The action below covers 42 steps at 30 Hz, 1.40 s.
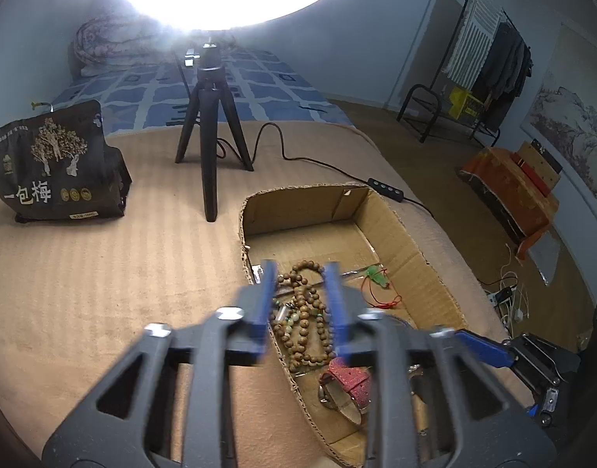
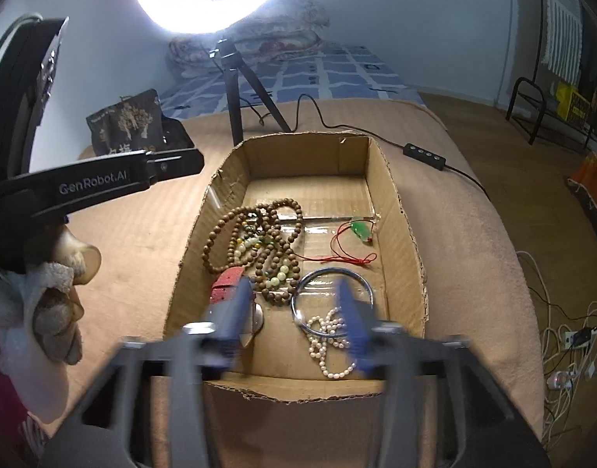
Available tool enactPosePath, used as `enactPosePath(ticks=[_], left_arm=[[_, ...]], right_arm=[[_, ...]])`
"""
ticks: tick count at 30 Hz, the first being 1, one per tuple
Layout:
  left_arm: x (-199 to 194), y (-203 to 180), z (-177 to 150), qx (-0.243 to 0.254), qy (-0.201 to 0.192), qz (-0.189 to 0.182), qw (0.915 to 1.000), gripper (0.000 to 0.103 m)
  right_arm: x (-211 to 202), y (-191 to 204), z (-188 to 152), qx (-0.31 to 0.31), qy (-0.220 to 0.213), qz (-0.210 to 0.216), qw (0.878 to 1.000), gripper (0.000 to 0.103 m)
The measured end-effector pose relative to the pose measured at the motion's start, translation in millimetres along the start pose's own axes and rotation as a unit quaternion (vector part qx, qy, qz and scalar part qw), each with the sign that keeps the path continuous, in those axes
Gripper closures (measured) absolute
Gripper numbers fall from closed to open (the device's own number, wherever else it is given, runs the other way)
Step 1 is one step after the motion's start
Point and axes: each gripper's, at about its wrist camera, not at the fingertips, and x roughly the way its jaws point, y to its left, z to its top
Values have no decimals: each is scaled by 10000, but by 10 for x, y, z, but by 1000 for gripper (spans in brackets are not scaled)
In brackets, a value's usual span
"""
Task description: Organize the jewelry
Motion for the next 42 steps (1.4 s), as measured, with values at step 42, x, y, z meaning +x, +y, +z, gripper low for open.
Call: enactPosePath(ticks=[42], left_arm=[[-1056, -177, -5, 369, -604, 346, 9969, 38]], right_arm=[[-918, 247, 88, -293, -816, -788, 9931, 31]])
